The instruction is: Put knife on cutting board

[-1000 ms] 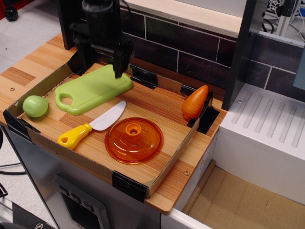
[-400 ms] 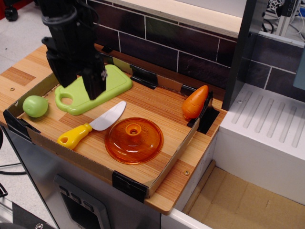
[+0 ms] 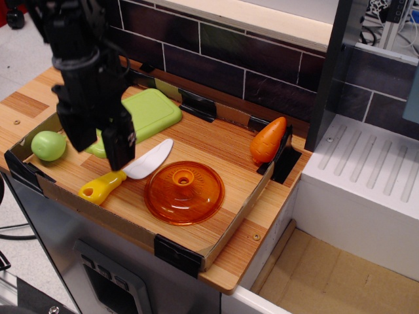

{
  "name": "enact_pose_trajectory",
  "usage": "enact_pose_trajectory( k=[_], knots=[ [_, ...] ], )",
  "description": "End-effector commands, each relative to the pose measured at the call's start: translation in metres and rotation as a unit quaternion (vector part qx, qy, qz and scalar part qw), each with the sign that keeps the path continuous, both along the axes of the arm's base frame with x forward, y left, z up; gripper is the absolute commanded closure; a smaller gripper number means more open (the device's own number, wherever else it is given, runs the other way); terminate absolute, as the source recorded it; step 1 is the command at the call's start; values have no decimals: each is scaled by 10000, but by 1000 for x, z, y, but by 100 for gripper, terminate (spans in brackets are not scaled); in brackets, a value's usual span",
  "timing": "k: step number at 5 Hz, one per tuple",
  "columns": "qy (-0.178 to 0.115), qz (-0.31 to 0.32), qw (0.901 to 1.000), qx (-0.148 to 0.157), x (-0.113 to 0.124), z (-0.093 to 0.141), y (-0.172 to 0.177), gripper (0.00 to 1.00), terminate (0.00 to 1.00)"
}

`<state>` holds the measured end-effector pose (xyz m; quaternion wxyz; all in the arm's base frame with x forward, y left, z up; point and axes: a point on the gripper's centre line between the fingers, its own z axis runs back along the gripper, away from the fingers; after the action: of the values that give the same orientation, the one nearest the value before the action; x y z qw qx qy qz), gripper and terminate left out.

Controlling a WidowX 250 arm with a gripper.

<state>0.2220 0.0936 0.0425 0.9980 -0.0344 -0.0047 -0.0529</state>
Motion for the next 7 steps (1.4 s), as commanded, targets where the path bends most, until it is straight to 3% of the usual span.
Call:
enact_pose_trajectory(
  k=[1,3,4,6,7],
  knots=[
    [-60,-385,9992,-73,-11,-19,5,0,0],
    [-2,-486,9988,36,-8,-40,6,0,0],
    [-68,-852,9963,-46,-11,-41,7,100,0],
    [-473,-820,9955,30,-10,-16,11,100,0],
    [-635,-743,9952,-106,-5,4,8,100,0]
  ],
)
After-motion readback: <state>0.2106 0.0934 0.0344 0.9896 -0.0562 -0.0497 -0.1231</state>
